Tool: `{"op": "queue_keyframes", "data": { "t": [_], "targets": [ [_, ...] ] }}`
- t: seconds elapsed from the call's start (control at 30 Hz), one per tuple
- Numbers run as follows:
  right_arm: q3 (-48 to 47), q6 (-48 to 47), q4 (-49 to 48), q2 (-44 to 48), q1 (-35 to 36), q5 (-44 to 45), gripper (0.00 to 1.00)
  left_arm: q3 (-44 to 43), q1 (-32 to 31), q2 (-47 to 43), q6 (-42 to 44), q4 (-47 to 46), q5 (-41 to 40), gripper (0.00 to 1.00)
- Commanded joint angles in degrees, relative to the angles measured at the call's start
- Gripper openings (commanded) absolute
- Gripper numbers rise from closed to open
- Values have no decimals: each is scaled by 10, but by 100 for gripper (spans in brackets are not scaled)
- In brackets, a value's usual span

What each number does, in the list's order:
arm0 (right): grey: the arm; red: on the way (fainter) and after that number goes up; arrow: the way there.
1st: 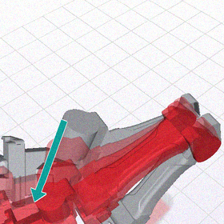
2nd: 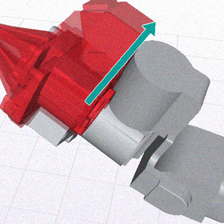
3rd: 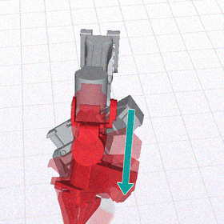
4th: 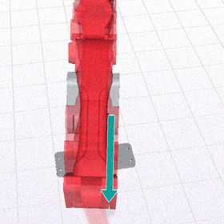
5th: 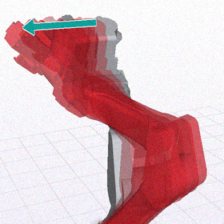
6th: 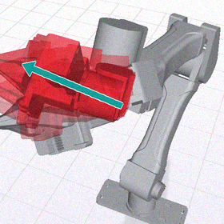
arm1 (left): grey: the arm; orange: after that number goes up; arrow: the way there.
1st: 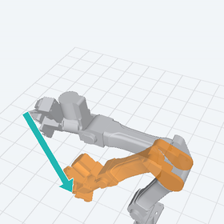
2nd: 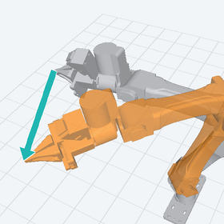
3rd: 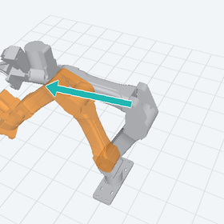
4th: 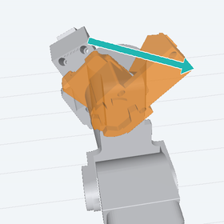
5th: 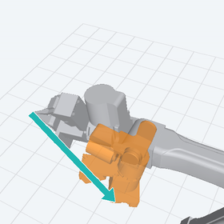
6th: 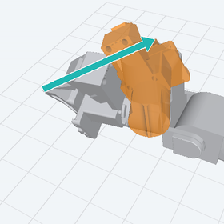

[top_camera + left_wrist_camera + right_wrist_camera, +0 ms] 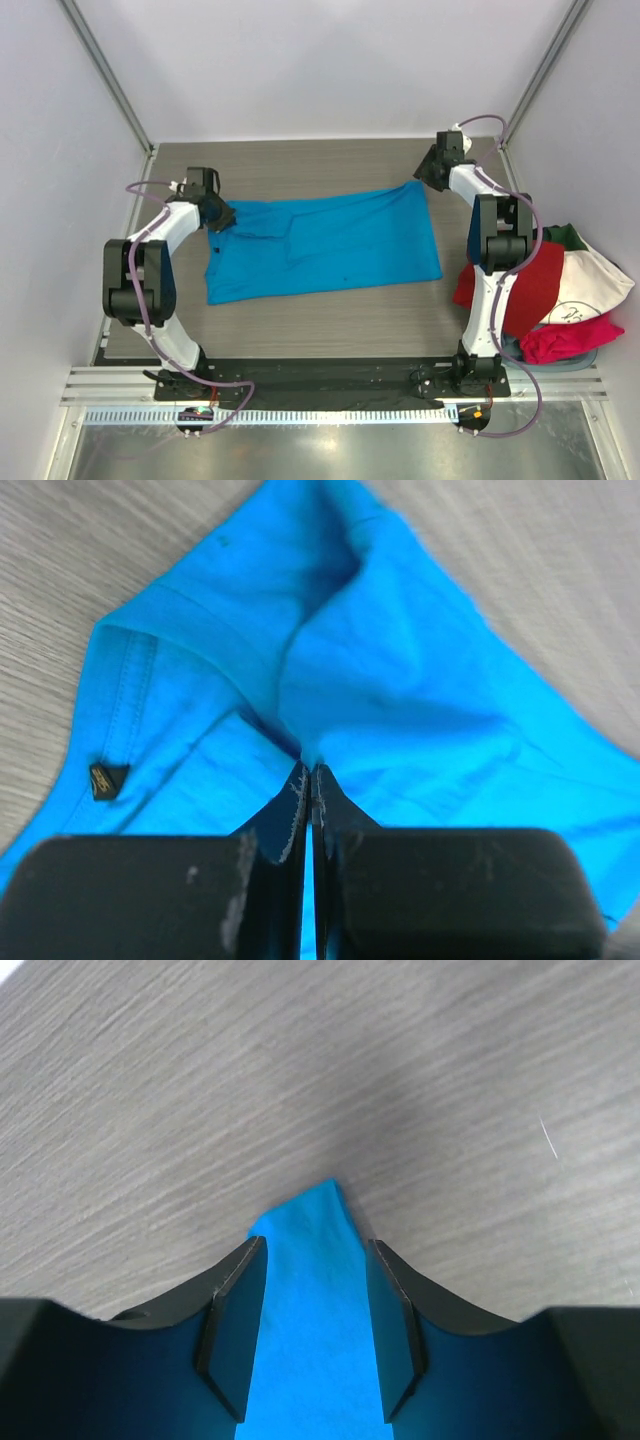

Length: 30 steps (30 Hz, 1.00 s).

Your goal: Fold and stack the t-shirts

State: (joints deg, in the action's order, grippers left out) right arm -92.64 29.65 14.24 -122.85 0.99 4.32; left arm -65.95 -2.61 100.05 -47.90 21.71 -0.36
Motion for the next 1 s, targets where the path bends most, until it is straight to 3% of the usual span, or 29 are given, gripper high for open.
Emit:
{"op": "queue_keyframes", "data": {
  "t": [0.0, 0.4, 0.5, 0.57, 0.6, 0.97],
  "targets": [
    [-42, -13, 1, -21, -3, -6, 50, -3, 2, -48, -6, -1, 2, 0],
    [-112, -28, 30, -86, 9, -3, 45, -78, 2, -74, -21, 45, 14, 0],
    [-105, -31, 29, -83, 13, 7, 27, -93, 2, -87, -24, 50, 12, 0],
    [-101, -28, 26, -79, 13, 10, 7, -102, 3, -85, -24, 51, 10, 0],
    [-101, -26, 25, -76, 13, 13, 1, -109, 3, -80, -24, 55, 9, 0],
    [-71, -56, 20, -11, 30, 81, 1, -112, 5, -108, -25, 70, 9, 0]
  ]
}}
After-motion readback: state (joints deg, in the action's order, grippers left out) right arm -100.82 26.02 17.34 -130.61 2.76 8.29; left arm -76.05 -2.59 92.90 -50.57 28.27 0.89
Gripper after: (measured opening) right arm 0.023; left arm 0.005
